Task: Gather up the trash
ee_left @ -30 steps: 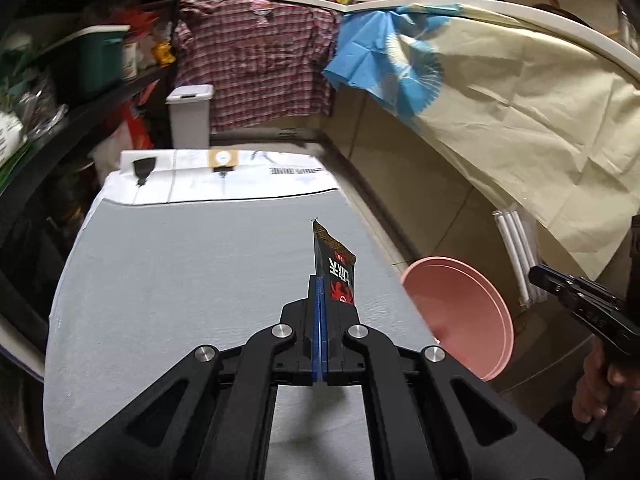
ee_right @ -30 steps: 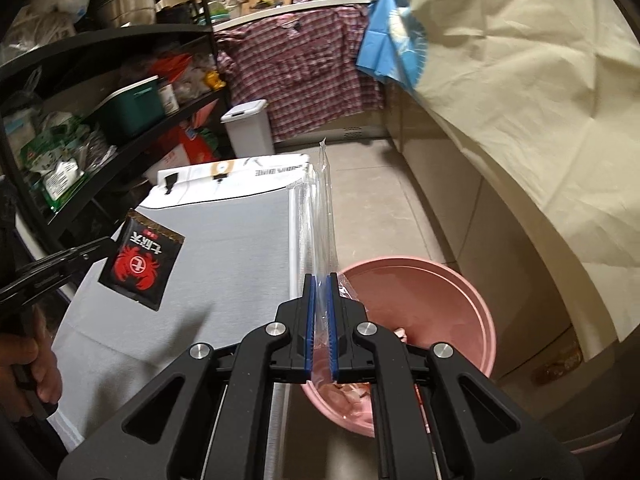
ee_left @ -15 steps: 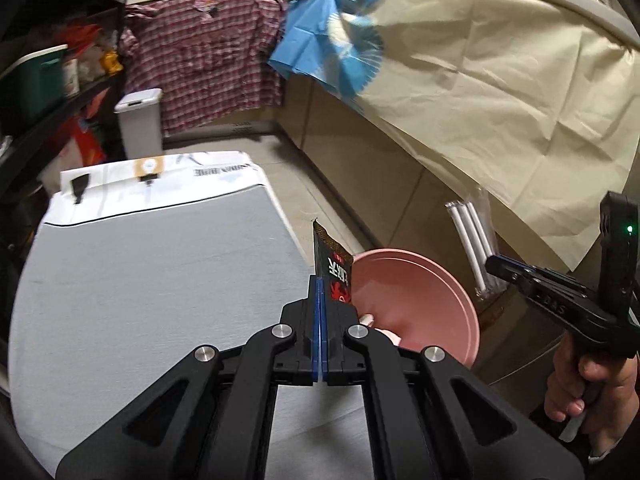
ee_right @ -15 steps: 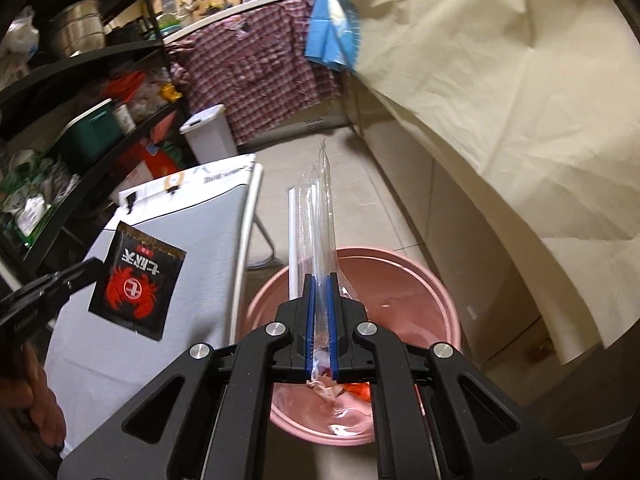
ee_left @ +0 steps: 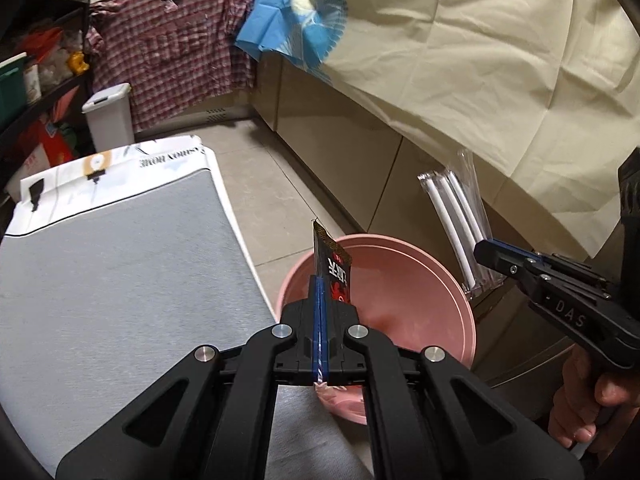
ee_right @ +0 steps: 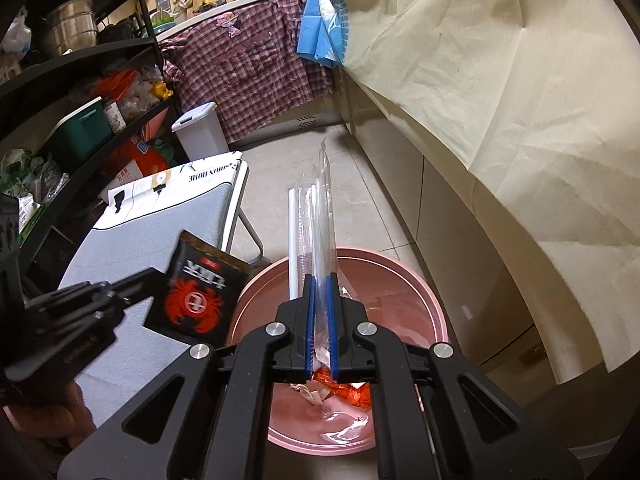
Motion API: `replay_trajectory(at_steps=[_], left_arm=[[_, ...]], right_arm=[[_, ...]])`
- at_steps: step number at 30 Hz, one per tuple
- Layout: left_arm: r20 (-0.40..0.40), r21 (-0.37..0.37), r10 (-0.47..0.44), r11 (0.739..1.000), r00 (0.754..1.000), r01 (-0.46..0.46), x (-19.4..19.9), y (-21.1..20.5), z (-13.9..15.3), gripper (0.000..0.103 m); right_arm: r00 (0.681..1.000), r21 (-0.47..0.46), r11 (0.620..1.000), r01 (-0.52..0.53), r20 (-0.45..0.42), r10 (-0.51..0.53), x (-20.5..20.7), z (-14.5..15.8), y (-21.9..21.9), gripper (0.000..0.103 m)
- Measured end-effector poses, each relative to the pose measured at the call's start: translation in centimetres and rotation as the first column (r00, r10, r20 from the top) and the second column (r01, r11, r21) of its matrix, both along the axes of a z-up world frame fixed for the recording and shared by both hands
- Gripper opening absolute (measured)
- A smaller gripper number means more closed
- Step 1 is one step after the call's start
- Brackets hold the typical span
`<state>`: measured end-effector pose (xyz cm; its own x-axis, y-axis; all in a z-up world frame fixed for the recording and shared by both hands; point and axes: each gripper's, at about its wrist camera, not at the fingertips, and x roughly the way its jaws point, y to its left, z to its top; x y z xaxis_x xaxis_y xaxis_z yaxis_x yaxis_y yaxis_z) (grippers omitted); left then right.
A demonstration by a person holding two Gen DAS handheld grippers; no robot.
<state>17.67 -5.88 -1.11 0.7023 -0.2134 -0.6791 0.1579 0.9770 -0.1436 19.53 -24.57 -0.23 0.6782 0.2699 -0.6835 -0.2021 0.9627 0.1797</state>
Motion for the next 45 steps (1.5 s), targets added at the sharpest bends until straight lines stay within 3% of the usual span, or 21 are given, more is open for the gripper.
replay_trajectory(at_steps=[8,15,24,26,28,30,40,45], left_arm=[[-0.038,-0.001,-0.016,1.0,0.999,0.016,0.9,-1.2,-2.1,0.0],[-0.052,-0.043,-0.037,0.998,0.998,0.034,1.1,-1.2,-2.1,0.002],[-0.035,-0.044,-0.036,0.998,0.999,0.035,-1.0,-0.2,-0.8,0.007],[-0.029,-0.035,-0.037,0.999,0.999,0.035,-2.0,0.1,-0.4,0.015],[-0.02,-0.029,-0.032,0.999,0.999,0.031,-3.0,0.5,0.1,0.035],[-0.002,-0.023,-0.029,0.999,1.0,0.029,-4.5,1.1,0.8,0.044],[0.063,-0.018,0.007,1.0,0.998,-0.006,-11.3,3.5,3.9,0.066],[0.105,-0.039,0.062,0.998,0.993,-0.058,-14.8,4.8,5.5,0.078]], right_arm=[[1.0,-0.012,1.0,0.002,-0.019,-0.002,0.5,-0.7,-0.1,0.006],[1.0,-0.067,0.998,0.016,-0.026,-0.018,0.8,-1.3,0.2,0.013],[1.0,-0.083,0.996,0.028,-0.012,-0.029,0.1,-1.0,0.1,0.034],[0.999,-0.084,0.996,0.036,-0.01,-0.037,-0.2,-1.0,0.0,0.039],[0.999,-0.078,0.996,0.045,-0.001,-0.045,-0.6,-0.7,-0.2,0.04],[0.998,-0.068,0.996,0.055,0.018,-0.054,-1.2,-0.2,-0.4,0.04],[0.991,-0.093,0.993,0.074,0.118,-0.062,-6.7,2.6,0.5,0.065],[0.985,-0.058,0.995,0.086,0.158,-0.076,-10.5,3.8,0.4,0.089]])
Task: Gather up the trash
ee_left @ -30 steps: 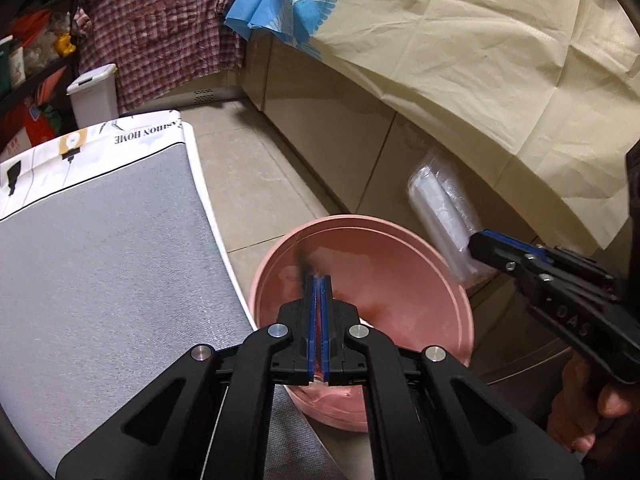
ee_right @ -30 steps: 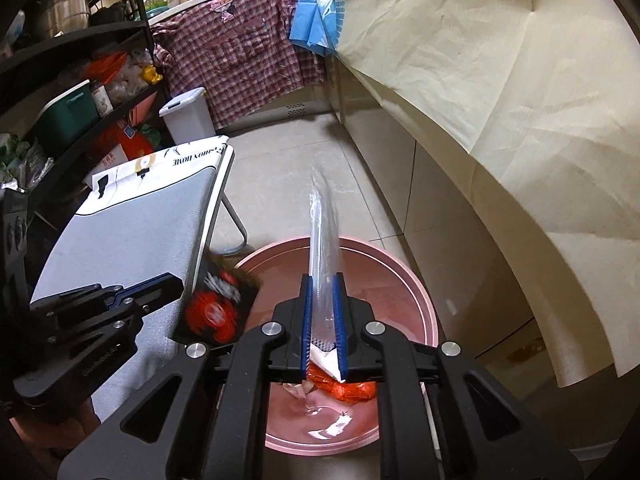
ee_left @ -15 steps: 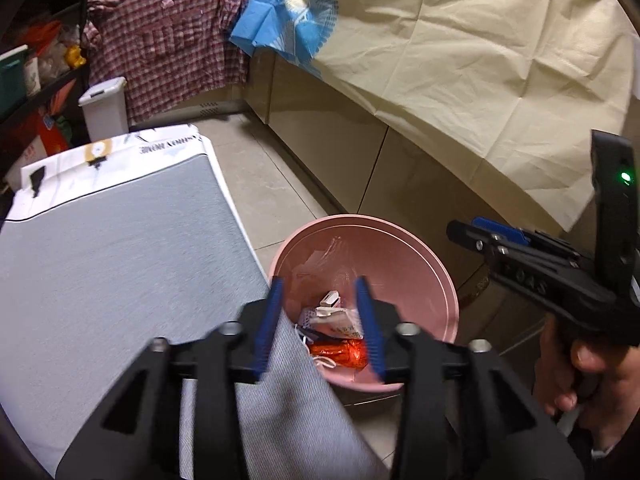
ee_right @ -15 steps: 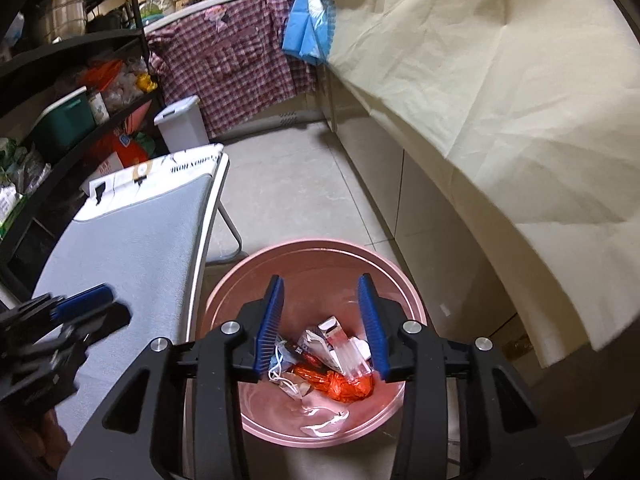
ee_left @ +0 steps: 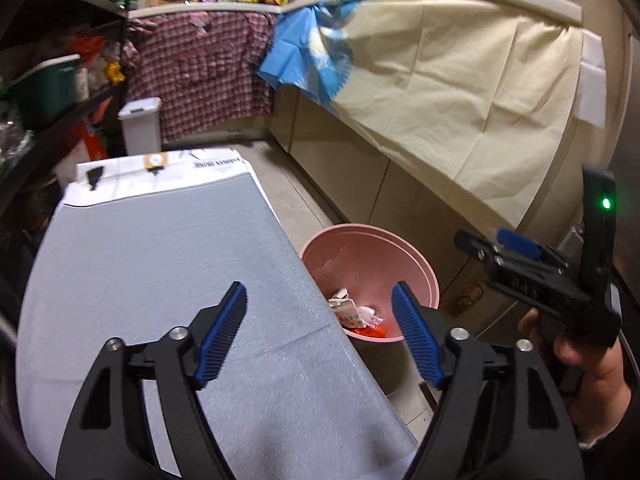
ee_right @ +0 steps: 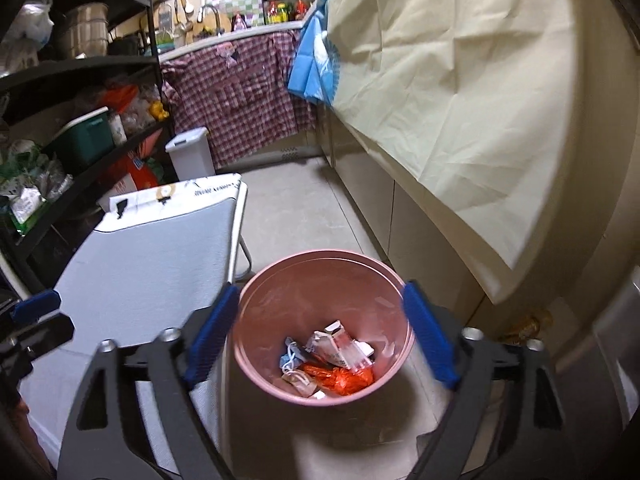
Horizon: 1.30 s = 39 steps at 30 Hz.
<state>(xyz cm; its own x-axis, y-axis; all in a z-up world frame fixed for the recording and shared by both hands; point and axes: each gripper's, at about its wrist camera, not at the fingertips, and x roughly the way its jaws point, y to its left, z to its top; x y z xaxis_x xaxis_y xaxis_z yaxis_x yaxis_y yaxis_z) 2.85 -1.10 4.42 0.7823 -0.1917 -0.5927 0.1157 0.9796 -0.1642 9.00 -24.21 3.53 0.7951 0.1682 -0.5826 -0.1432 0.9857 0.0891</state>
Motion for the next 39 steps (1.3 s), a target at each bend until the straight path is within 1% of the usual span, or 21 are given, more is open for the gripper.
replay_trajectory(at_steps=[1,3,6,9,11,13,14,15,17,20,23,25,28,35,39], left_arm=[[0.01,0.004,0.007,1.0,1.0,-0.007,-0.7,0.0,0.2,0.083],[0.023,0.014,0.018,1.0,1.0,-0.018,-2.1,-0.1,0.4,0.088],[0.011,0.017,0.055,0.998,0.998,-0.055,-3.2,-0.3,0.0,0.095],[-0.013,0.024,0.092,0.995,0.996,-0.092,-3.9,-0.6,-1.1,0.095],[-0.006,0.047,0.103,0.994,0.995,-0.103,-4.2,-1.0,-2.0,0.095],[-0.018,0.042,0.106,0.994,0.994,-0.105,-4.3,-0.7,-2.6,0.095],[-0.035,0.029,0.102,0.994,0.994,-0.101,-4.0,-0.5,-2.9,0.095],[-0.038,0.034,0.105,0.994,0.994,-0.104,-4.0,-0.3,-3.1,0.095],[-0.023,0.061,0.13,0.99,0.991,-0.128,-3.8,-0.1,-3.3,0.095],[-0.03,0.055,0.136,0.989,0.99,-0.134,-3.3,0.0,-3.8,0.095],[-0.014,0.078,0.124,0.989,0.992,-0.123,-3.4,-0.6,-3.9,0.095],[-0.009,0.078,0.107,0.991,0.994,-0.106,-3.4,-1.0,-4.0,0.095],[0.0,0.083,0.111,0.99,0.994,-0.111,-3.6,-1.2,-4.0,0.095],[-0.014,0.067,0.118,0.991,0.993,-0.117,-3.5,-0.8,-4.3,0.095],[-0.01,0.061,0.124,0.99,0.992,-0.124,-3.5,-0.6,-4.2,0.095]], right_arm=[[1.0,0.002,1.0,0.001,0.007,-0.001,-0.9,0.2,0.0,0.092],[1.0,0.005,1.0,0.012,0.016,-0.012,-2.5,0.5,-0.2,0.096],[0.999,-0.004,0.999,0.044,0.02,-0.044,-4.8,0.9,-0.5,0.096],[0.997,-0.008,0.997,0.071,0.022,-0.071,-7.0,1.0,-0.6,0.098],[0.997,-0.023,0.997,0.073,0.02,-0.072,-7.6,1.0,-0.4,0.098],[0.997,-0.046,0.996,0.071,0.032,-0.07,-8.1,0.9,-0.1,0.098],[0.997,-0.054,0.996,0.072,0.036,-0.07,-8.0,0.9,0.1,0.098],[0.997,-0.063,0.995,0.072,0.033,-0.07,-7.9,0.8,0.2,0.098],[0.997,-0.065,0.995,0.075,0.021,-0.074,-7.6,0.5,0.2,0.098],[0.997,-0.053,0.995,0.082,0.019,-0.081,-7.3,0.3,0.1,0.098],[0.997,-0.063,0.995,0.074,0.018,-0.073,-7.2,0.2,0.4,0.098],[0.997,-0.073,0.995,0.073,0.024,-0.071,-7.3,0.1,0.6,0.098],[0.997,-0.074,0.995,0.073,0.025,-0.071,-7.4,0.1,0.7,0.098],[0.997,-0.081,0.994,0.072,0.036,-0.069,-7.7,0.1,1.1,0.098],[0.997,-0.083,0.994,0.072,0.038,-0.069,-7.7,0.1,1.2,0.098]])
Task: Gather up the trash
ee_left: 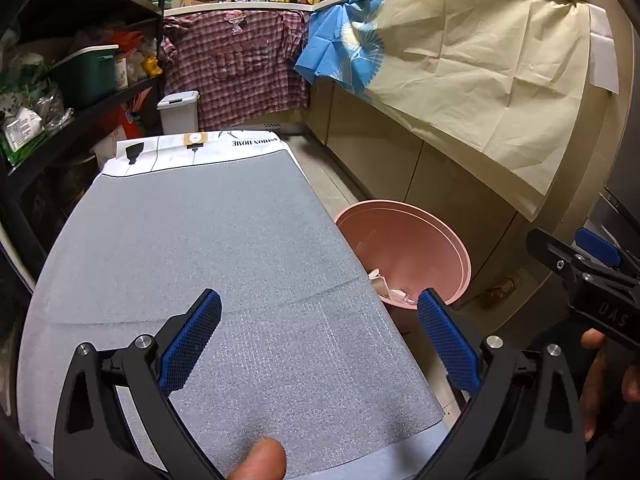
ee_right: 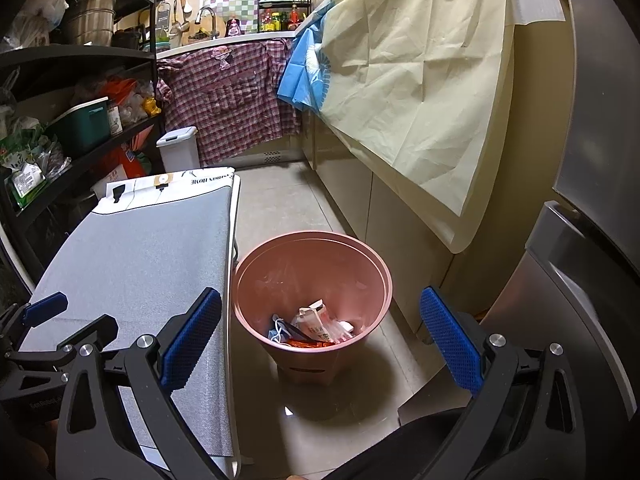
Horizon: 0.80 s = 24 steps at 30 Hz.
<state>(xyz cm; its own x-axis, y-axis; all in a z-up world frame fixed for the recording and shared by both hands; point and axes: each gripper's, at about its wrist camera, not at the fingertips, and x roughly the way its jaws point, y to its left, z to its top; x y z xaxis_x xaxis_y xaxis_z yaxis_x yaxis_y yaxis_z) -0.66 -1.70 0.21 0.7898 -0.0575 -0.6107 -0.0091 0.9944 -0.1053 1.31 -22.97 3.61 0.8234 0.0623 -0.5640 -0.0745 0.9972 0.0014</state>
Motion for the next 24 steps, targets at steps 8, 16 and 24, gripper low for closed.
replay_trajectory(at_steps=[8,16,24], left_arm=[[0.002,0.003,-0.002,1.0,1.0,0.002,-0.01,0.12,0.18,0.095],[0.002,-0.006,-0.003,1.0,1.0,0.003,0.02,0.09,0.27,0.095],[0.001,-0.007,0.0,1.0,1.0,0.0,0.06,0.03,0.21,0.095]], right_arm=[[1.0,-0.001,1.0,-0.001,0.0,0.001,0.0,0.01,0.02,0.098],[1.0,-0.001,1.0,-0.001,0.001,0.001,0.01,-0.01,0.05,0.098],[1.0,0.0,1.0,0.0,0.0,0.0,0.03,-0.05,0.06,0.098]])
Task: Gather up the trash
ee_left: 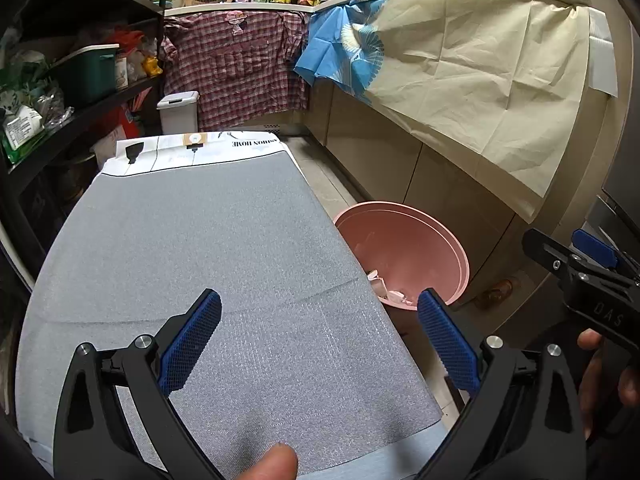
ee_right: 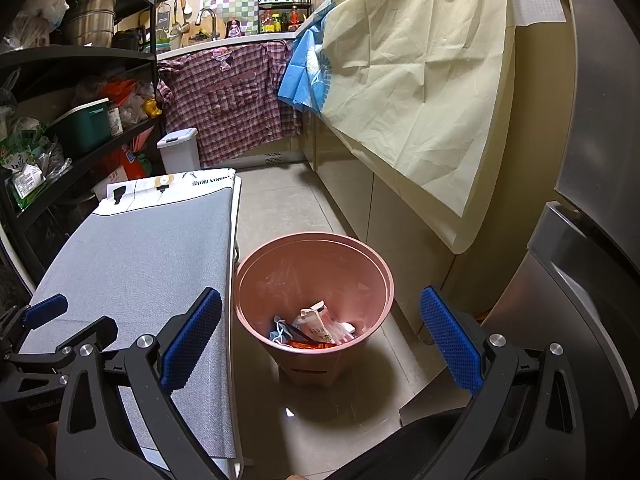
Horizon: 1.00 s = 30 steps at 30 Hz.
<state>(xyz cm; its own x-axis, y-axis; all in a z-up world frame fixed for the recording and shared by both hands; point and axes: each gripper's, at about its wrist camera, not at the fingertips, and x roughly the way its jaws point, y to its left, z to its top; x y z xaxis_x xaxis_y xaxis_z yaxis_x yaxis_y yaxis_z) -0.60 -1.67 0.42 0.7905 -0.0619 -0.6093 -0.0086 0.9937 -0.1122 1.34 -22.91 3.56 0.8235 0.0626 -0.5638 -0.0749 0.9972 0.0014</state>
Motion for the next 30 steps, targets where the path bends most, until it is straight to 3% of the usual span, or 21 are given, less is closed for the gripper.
replay_trajectory(at_steps=[30], left_arm=[[-0.009,-0.015,0.006,1.0,1.0,-0.007,0.06,0.3,-0.54,0.095]], right_arm=[[1.0,0.001,1.0,-0.002,0.002,0.002,-0.02,0.11,0.06,0.098]])
